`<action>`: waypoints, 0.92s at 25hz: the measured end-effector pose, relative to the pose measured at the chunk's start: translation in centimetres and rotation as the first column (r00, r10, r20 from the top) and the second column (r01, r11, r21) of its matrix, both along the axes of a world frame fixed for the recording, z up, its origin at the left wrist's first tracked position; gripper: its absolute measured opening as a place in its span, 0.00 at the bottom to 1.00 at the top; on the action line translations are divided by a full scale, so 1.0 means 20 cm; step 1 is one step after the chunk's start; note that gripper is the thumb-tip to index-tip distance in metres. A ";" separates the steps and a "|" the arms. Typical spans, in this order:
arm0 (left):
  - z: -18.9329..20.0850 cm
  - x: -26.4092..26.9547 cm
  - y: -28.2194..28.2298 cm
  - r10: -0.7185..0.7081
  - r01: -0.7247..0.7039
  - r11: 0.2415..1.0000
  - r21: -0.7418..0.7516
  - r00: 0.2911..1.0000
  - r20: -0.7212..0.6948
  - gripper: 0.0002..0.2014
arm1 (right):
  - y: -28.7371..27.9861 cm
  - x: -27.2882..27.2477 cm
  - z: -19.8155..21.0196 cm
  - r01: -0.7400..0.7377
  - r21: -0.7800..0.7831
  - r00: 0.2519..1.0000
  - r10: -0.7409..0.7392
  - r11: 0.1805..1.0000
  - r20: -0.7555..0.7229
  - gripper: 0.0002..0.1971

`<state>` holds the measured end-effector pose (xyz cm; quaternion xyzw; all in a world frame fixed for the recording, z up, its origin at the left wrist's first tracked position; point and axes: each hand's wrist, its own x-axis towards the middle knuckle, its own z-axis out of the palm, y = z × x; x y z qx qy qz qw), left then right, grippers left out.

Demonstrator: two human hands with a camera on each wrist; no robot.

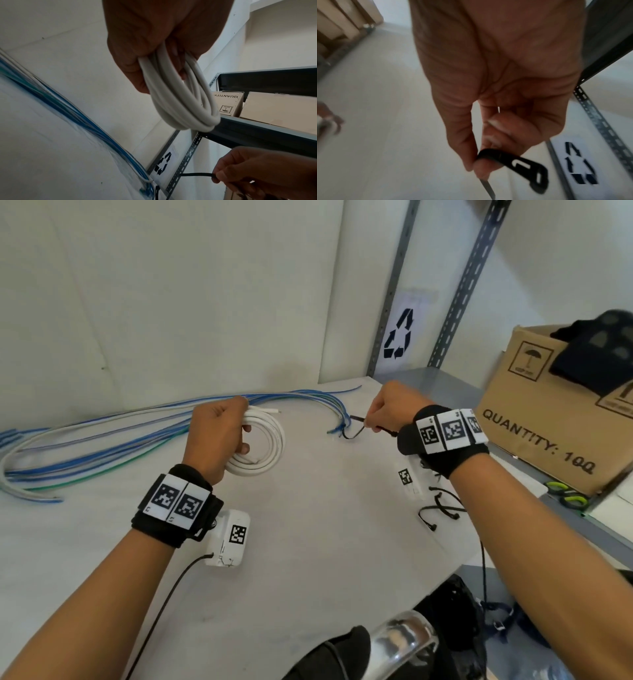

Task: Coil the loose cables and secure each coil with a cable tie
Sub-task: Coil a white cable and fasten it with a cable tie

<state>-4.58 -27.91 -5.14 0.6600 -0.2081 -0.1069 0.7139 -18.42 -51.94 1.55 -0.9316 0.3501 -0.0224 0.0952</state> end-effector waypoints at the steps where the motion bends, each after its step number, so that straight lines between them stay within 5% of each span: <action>1: 0.00 0.02 0.02 0.016 -0.016 1.000 -0.005 1.000 0.002 0.18 | 0.06 0.02 0.03 -0.045 0.016 0.999 0.045 0.999 0.021 0.07; 4: 0.02 0.06 0.05 0.042 -0.042 0.999 -0.015 0.999 0.000 0.20 | 0.27 0.08 0.06 -0.272 0.301 0.941 0.187 0.914 0.283 0.05; 6: 0.03 0.08 0.09 0.095 -0.094 0.995 -0.032 0.995 0.006 0.20 | 0.43 0.13 0.08 -0.488 0.571 0.812 0.104 0.661 0.574 0.03; 8: 0.04 0.11 0.13 0.167 -0.166 0.985 -0.039 0.986 0.011 0.19 | 0.56 0.20 0.06 -0.630 0.643 0.727 0.038 0.435 0.686 0.06; 11: 0.04 0.16 0.18 0.283 -0.281 0.957 -0.067 0.959 0.031 0.21 | 0.72 0.33 -0.01 -0.716 0.631 0.676 0.070 0.299 0.734 0.06; 14: 0.03 0.21 0.22 0.338 -0.333 0.940 -0.075 0.940 0.053 0.18 | 0.79 0.45 -0.11 -0.776 0.462 0.573 0.175 0.429 0.800 0.07; 17: 0.02 0.23 0.23 0.373 -0.368 0.925 -0.099 0.927 0.044 0.03 | 0.82 0.54 -0.21 -0.765 0.006 0.427 0.500 0.644 0.753 0.07; 19: 0.01 0.25 0.24 0.367 -0.358 0.927 -0.108 0.927 0.078 0.05 | 0.84 0.60 -0.26 -0.720 -0.137 0.404 0.572 0.680 0.714 0.09; 23: -0.02 0.28 0.28 0.341 -0.336 0.940 -0.062 0.915 0.214 0.08 | 0.85 0.69 -0.32 -0.753 -0.089 0.372 0.533 0.652 0.760 0.07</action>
